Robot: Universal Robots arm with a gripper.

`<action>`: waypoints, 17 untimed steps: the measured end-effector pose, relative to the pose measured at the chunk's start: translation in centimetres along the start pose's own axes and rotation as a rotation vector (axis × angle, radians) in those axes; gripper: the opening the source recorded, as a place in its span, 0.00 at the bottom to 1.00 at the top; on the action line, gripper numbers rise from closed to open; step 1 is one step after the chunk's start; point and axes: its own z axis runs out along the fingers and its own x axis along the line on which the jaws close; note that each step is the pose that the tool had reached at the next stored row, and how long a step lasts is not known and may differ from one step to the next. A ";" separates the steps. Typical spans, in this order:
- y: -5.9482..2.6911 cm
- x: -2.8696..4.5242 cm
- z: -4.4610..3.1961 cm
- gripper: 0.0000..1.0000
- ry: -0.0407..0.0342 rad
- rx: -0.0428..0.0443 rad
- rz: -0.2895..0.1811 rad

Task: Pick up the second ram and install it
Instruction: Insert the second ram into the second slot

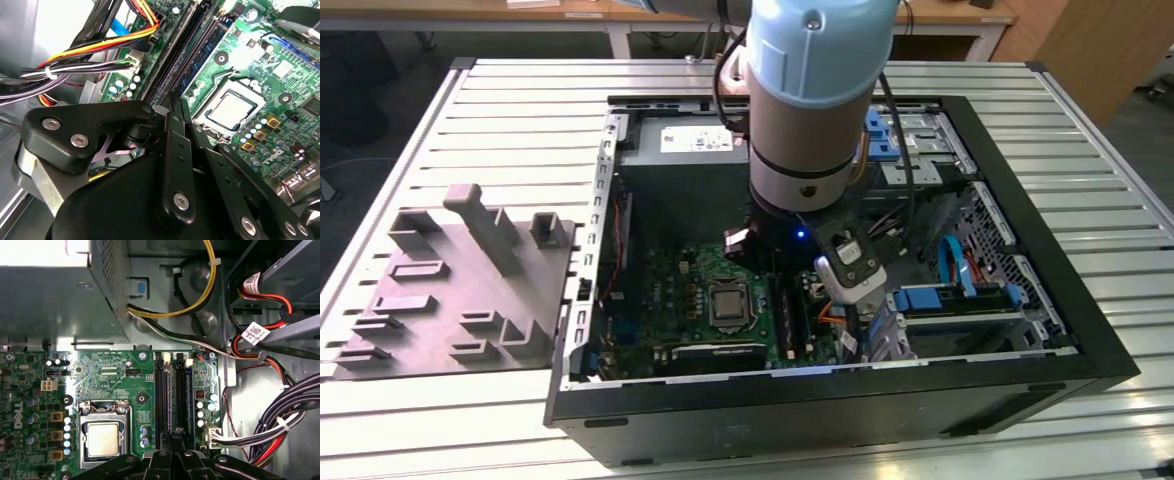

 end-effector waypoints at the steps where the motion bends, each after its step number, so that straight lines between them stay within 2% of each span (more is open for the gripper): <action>1: 0.00 0.00 0.01 0.12 0.0001 -0.0001 0.000; 17: -0.02 -0.07 0.19 0.12 0.0002 0.0000 -0.002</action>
